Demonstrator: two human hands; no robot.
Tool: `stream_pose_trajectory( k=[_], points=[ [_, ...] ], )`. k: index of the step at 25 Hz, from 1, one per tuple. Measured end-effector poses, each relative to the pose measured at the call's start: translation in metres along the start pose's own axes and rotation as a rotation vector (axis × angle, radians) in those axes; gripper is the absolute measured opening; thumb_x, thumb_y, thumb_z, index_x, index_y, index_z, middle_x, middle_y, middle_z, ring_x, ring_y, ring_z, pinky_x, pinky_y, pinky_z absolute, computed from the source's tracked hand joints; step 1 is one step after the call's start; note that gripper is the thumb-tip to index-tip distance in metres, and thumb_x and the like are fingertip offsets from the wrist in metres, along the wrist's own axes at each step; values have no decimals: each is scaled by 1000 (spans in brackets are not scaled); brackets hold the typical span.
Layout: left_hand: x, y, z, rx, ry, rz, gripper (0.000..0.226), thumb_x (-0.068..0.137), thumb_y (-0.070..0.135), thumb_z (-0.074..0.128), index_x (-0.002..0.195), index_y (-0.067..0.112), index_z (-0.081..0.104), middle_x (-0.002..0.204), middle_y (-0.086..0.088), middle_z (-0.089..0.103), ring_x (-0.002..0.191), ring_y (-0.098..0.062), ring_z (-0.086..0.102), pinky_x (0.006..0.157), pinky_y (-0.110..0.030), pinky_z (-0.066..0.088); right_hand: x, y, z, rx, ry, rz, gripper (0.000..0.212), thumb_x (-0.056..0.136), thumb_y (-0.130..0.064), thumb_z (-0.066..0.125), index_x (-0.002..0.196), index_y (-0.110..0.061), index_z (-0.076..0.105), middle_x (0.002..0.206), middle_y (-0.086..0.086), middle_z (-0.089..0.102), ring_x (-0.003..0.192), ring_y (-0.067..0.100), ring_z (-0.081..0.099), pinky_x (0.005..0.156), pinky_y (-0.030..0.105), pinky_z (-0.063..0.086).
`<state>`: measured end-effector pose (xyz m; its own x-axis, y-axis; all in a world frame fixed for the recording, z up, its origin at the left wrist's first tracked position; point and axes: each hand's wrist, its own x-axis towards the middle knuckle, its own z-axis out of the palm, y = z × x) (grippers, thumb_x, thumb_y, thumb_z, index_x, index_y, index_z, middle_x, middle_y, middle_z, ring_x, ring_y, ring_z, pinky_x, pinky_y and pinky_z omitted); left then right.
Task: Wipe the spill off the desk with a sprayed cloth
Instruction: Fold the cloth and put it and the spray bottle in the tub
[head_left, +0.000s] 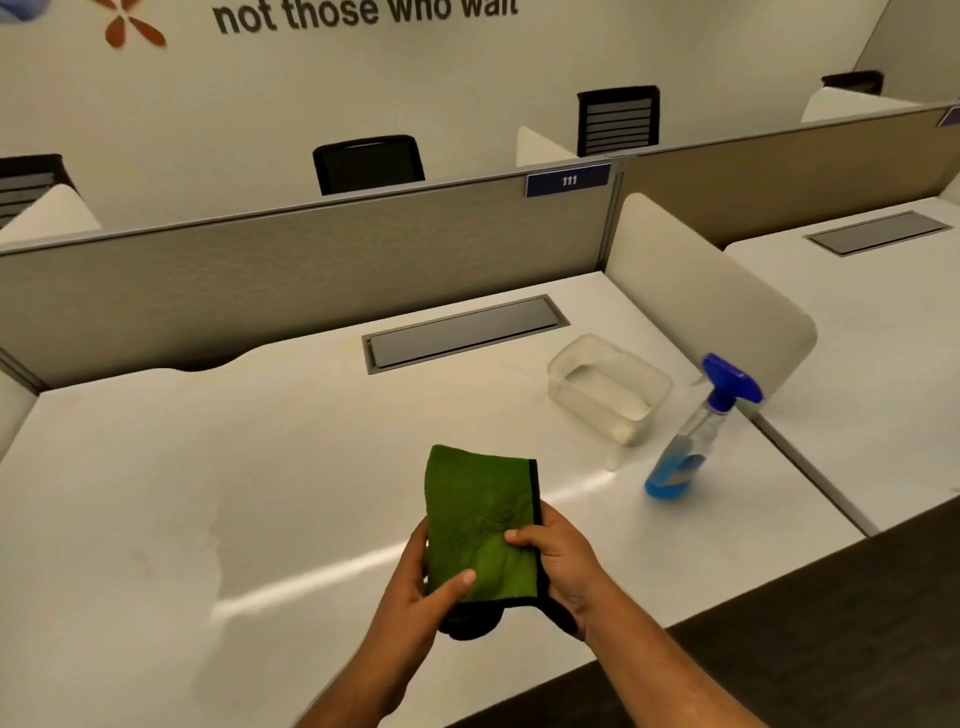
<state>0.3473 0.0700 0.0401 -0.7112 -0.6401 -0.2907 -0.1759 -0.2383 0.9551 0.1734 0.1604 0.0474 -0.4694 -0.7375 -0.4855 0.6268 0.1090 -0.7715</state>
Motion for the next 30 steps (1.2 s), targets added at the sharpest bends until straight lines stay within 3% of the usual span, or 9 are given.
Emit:
stream_pose_trajectory(
  k=[2, 5, 8, 12, 15, 19, 24, 26, 30],
  points=[
    [-1, -3, 22, 9, 35, 17, 78, 88, 6, 81, 141, 55, 51, 129, 10, 75, 116, -18, 75, 84, -31, 64, -2, -6, -20, -8, -35, -4, 47, 92, 20, 46, 129, -2, 64, 111, 20, 79, 96, 36, 78, 74, 45, 65],
    [-2, -7, 53, 32, 48, 20, 88, 73, 7, 86, 141, 50, 51, 123, 10, 77, 112, -22, 77, 81, -34, 65, -6, -14, -50, -63, -69, -20, 55, 88, 23, 46, 128, -10, 64, 120, 21, 75, 108, 39, 74, 81, 47, 65],
    [2, -6, 73, 29, 56, 3, 91, 63, 5, 88, 139, 41, 51, 117, -3, 79, 103, -29, 80, 78, -39, 66, -17, -24, -70, -206, -196, -41, 60, 89, 10, 64, 137, -25, 59, 130, 10, 74, 120, 32, 72, 99, 57, 59],
    [13, -7, 79, 44, 81, -35, 86, 54, 4, 88, 131, 29, 58, 108, -3, 82, 97, -25, 80, 72, -34, 65, -21, -33, -72, -390, -289, -5, 69, 89, -9, 79, 144, -38, 49, 132, -5, 73, 120, 17, 72, 95, 45, 63],
    [30, -5, 78, 32, 100, -3, 93, 50, 7, 93, 134, 26, 56, 111, -6, 81, 99, -31, 80, 77, -43, 66, -12, -39, -64, -376, -244, -1, 59, 96, -12, 73, 144, -37, 51, 130, -7, 75, 118, 14, 73, 96, 39, 62],
    [59, 10, 84, -16, 57, 31, 91, 50, 9, 95, 131, 25, 57, 111, -9, 81, 97, -31, 81, 73, -39, 66, -2, -62, -56, -413, -168, -21, 49, 100, -17, 68, 144, -37, 55, 131, -9, 75, 118, 12, 73, 100, 36, 61],
    [103, 33, 78, -120, -145, -16, 97, 57, 19, 91, 146, 27, 54, 135, -12, 73, 118, -40, 73, 97, -60, 60, 10, -95, -61, -385, 56, -150, 56, 94, -10, 71, 133, -45, 53, 122, -19, 71, 109, 6, 72, 84, 24, 62],
    [112, 39, 82, -119, -215, -51, 90, 66, 19, 89, 148, 32, 54, 138, -9, 72, 121, -40, 72, 102, -65, 57, 11, -101, -64, -380, 105, -145, 57, 93, -5, 67, 129, -46, 52, 122, -18, 69, 111, 10, 69, 84, 26, 62],
    [137, 58, 96, -99, -169, -74, 62, 87, 23, 83, 142, 38, 58, 130, -4, 77, 116, -32, 76, 100, -60, 60, 24, -118, -71, -350, 177, -155, 62, 90, 2, 61, 132, -42, 51, 125, -8, 68, 114, 20, 67, 90, 36, 63]
  ],
)
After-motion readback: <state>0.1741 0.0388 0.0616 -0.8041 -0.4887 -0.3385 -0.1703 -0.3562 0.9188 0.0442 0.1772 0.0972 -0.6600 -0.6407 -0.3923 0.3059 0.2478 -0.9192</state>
